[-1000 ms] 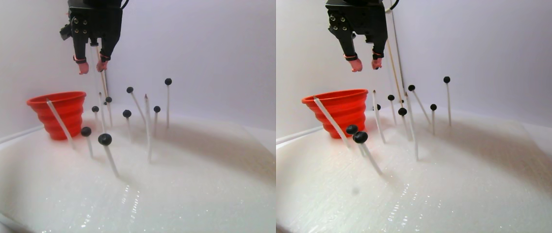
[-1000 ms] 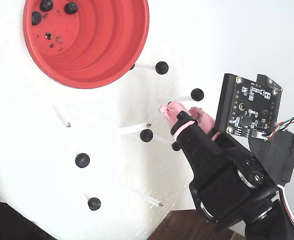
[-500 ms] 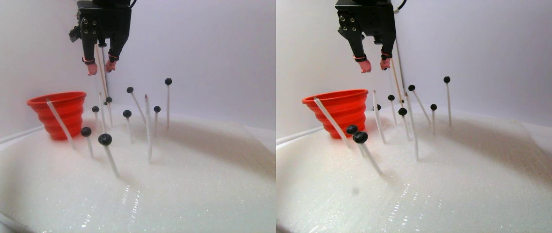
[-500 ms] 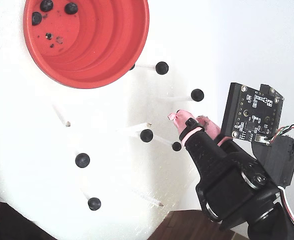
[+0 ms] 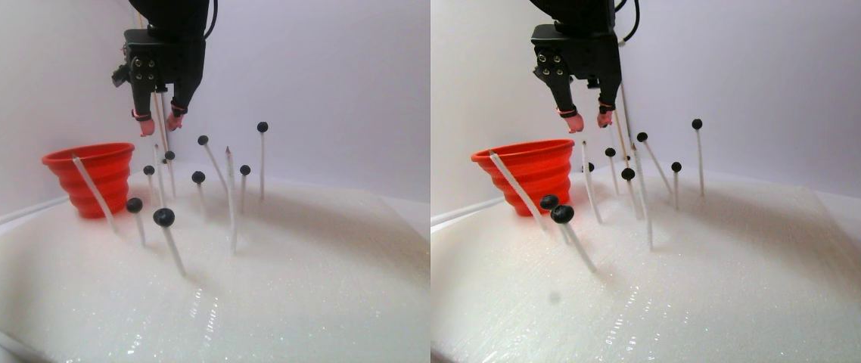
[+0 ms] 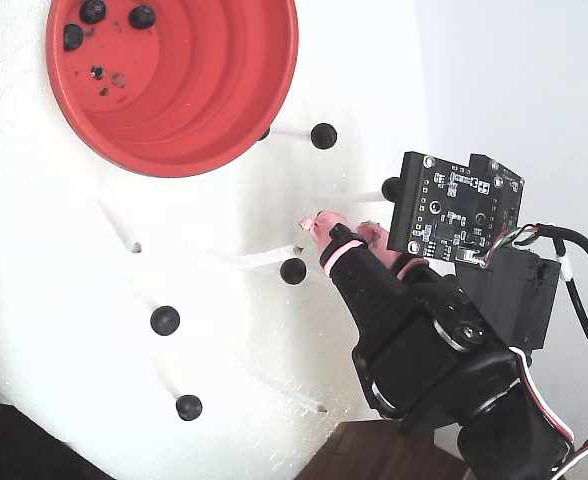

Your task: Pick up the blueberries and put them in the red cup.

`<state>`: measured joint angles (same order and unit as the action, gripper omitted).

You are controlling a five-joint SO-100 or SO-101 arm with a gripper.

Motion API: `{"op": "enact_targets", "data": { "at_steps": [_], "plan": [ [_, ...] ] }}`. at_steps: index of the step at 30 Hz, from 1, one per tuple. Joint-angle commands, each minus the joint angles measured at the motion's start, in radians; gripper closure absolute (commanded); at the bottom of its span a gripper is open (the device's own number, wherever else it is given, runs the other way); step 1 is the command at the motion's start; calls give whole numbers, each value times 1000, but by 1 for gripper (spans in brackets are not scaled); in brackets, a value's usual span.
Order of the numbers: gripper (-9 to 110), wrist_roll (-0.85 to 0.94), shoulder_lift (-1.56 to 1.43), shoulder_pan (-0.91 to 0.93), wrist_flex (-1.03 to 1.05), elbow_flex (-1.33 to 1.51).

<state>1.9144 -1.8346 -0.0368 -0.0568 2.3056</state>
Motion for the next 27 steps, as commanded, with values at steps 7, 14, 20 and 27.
{"op": "enact_targets", "data": {
  "at_steps": [7, 14, 20, 27],
  "plan": [
    [85, 5, 66, 8, -74, -158],
    [85, 6, 118, 14, -112, -192],
    [85, 12, 163, 23, -141, -213],
    [84, 14, 222, 35, -172, -252]
  ]
}}
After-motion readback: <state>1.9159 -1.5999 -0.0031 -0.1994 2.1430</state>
